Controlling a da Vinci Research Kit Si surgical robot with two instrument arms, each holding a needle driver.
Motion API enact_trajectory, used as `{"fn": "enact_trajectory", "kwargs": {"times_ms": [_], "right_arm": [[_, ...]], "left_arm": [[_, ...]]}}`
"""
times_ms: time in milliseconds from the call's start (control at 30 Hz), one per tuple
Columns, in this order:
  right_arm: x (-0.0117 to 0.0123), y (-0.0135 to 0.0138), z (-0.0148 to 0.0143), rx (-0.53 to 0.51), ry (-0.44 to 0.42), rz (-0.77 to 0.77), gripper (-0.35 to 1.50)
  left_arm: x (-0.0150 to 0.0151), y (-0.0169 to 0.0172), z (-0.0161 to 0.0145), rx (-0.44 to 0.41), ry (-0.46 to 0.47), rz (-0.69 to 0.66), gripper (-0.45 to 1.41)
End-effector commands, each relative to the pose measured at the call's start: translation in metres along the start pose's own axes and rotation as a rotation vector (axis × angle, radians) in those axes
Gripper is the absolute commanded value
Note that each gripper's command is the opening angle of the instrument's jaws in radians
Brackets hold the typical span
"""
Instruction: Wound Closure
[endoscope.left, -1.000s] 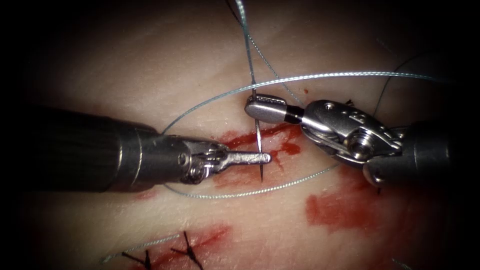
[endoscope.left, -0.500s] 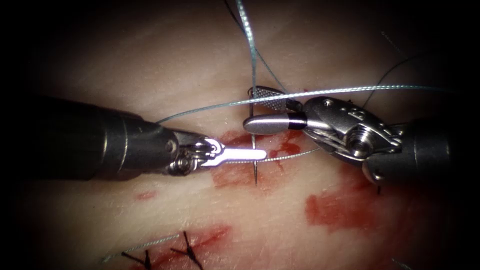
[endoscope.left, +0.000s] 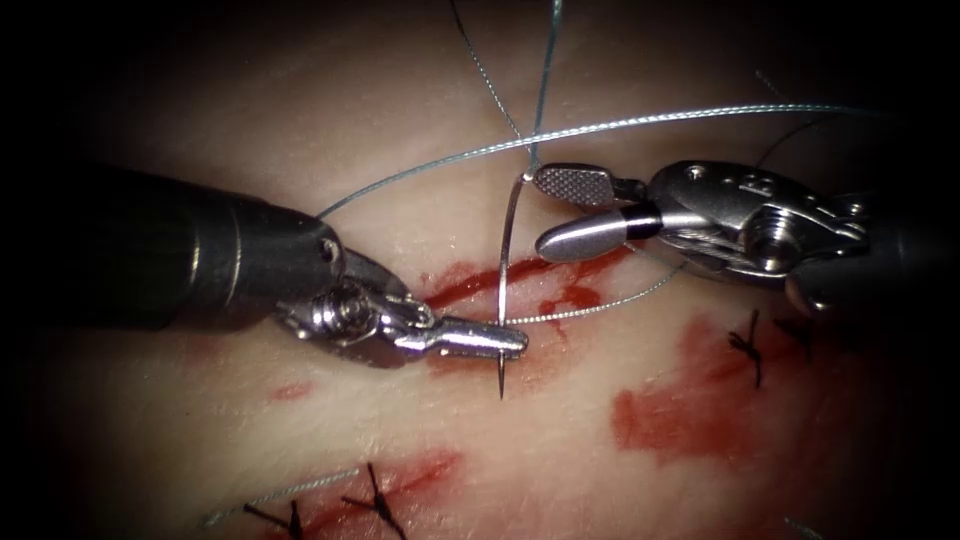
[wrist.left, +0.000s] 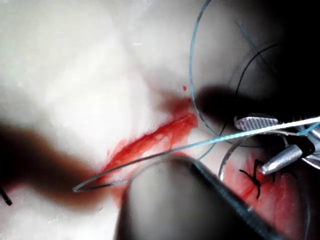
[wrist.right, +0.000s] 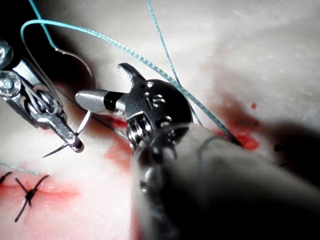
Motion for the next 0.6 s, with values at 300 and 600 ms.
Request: {"fn": "enact_trajectory", "kwargs": {"times_ms": [300,600], "right_arm": [[0.0004,0.0006,0.0019,-0.049,0.004,-0.046,0.39],[0.0005,0.0012,0.0031,-0.088,0.014,-0.051,0.39]], "left_arm": [[0.0001,-0.0009,0.0011,-0.076,0.036,-0.133,-0.45],[-0.0002,-0.0021,0.0021,-0.087,0.05,-0.149,-0.45]]}}
